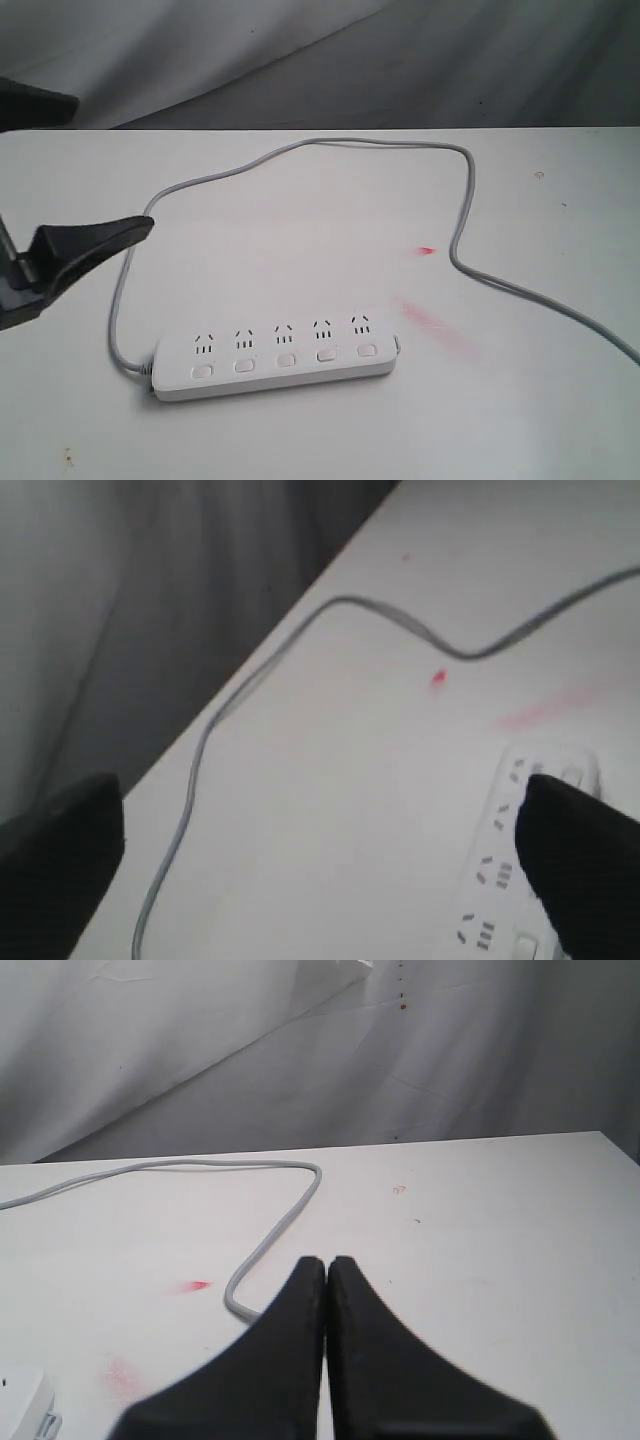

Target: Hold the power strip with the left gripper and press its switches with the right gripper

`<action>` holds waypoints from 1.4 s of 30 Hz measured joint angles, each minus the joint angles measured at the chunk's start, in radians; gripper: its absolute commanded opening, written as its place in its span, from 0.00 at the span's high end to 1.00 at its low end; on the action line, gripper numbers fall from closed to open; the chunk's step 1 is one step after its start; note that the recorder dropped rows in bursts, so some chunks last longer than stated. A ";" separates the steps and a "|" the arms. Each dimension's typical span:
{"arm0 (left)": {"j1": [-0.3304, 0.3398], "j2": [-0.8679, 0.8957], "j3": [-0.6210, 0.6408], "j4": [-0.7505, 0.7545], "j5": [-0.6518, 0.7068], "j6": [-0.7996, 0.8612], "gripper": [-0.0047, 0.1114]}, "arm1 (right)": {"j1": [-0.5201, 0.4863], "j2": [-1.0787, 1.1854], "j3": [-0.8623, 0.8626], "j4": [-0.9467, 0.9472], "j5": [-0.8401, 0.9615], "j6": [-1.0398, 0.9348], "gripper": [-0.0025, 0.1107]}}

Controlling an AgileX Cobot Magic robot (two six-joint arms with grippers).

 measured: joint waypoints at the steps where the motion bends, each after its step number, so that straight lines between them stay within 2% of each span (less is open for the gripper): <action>1: 0.000 -0.046 0.000 0.000 0.015 -0.036 0.06 | 0.000 0.000 0.000 0.000 0.000 0.000 0.98; 5: 0.000 -0.283 0.021 0.039 0.067 -0.222 0.06 | 0.000 0.000 0.000 0.000 0.000 0.000 0.98; 9: 0.000 -0.515 0.178 0.047 0.077 -0.410 0.06 | 0.000 0.000 0.000 0.000 0.000 0.000 0.98; 12: 0.000 -0.637 0.284 -0.016 0.060 -0.522 0.06 | 0.000 0.000 0.000 0.000 0.002 0.000 0.98; 16: 0.000 -0.694 0.351 -0.061 0.041 -0.542 0.06 | 0.000 0.000 0.000 0.000 0.002 0.000 0.98; 23: 0.000 -0.694 0.358 -0.069 0.037 -0.544 0.06 | 0.000 0.000 0.000 0.000 0.002 0.000 0.98; 26: 0.000 -0.694 0.358 -0.069 0.037 -0.546 0.10 | 0.000 0.000 0.000 0.000 0.002 0.000 0.98; 28: 0.000 -0.694 0.358 -0.071 0.048 -0.546 0.20 | 0.000 0.000 0.000 0.000 0.002 0.000 0.98; 33: 0.000 -0.696 0.358 -0.075 0.114 -0.546 0.59 | 0.000 0.000 0.000 0.000 0.002 0.000 0.98; 38: 0.000 -0.696 0.358 -0.075 0.144 -0.546 0.91 | 0.000 0.000 0.000 0.000 0.002 0.000 0.98; 39: 0.000 -0.696 0.358 -0.075 0.155 -0.546 0.96 | 0.000 0.000 0.000 0.000 0.002 0.000 0.98; 42: 0.000 -0.696 0.358 -0.075 0.174 -0.546 0.96 | 0.000 0.000 0.000 0.000 0.002 0.000 0.98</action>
